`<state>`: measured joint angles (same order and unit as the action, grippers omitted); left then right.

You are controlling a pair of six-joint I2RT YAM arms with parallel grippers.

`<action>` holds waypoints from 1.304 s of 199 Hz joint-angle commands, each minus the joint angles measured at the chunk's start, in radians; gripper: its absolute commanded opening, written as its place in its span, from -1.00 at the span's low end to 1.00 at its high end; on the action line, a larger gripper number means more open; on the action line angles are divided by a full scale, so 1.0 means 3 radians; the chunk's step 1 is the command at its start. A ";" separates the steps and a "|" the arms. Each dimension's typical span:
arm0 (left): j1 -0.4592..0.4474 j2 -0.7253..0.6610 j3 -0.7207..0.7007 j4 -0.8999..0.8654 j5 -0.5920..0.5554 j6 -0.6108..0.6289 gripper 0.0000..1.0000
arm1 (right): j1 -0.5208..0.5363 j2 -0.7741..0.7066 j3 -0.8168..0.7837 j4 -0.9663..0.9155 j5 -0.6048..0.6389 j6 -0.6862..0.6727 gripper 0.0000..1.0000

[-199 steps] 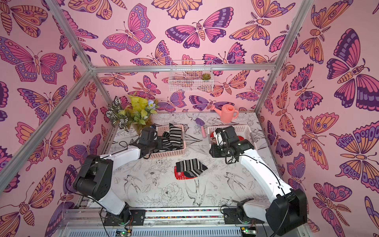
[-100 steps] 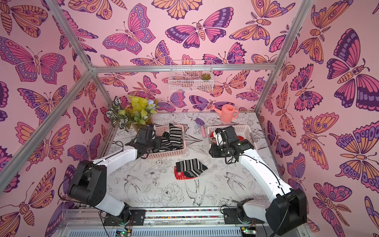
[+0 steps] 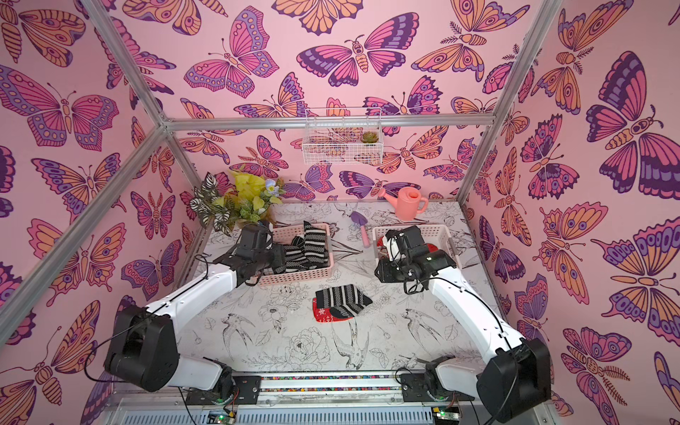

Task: Sort the socks into the basket by color
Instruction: Place the sock in the bin.

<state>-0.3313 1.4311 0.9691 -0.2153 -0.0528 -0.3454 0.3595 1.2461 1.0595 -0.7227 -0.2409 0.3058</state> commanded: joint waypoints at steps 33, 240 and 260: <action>0.0020 -0.0189 0.0057 -0.0271 0.0003 -0.0095 0.08 | -0.0027 -0.0100 0.0042 -0.0046 -0.0030 -0.0029 -0.20; -0.1443 -0.0357 0.0079 -0.0850 -0.0522 -0.0640 0.13 | -0.0035 -0.0241 -0.0011 -0.0045 0.0216 0.0073 -0.20; -0.1705 -0.0152 0.0199 -0.0977 -0.0615 -0.0685 0.14 | -0.0035 -0.0270 -0.0043 -0.0035 0.0327 0.0115 -0.20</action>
<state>-0.7746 1.3216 0.9844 -0.4454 -0.1677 -0.5194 0.3595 1.1908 1.0557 -0.7227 -0.1951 0.3176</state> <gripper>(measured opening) 0.569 0.402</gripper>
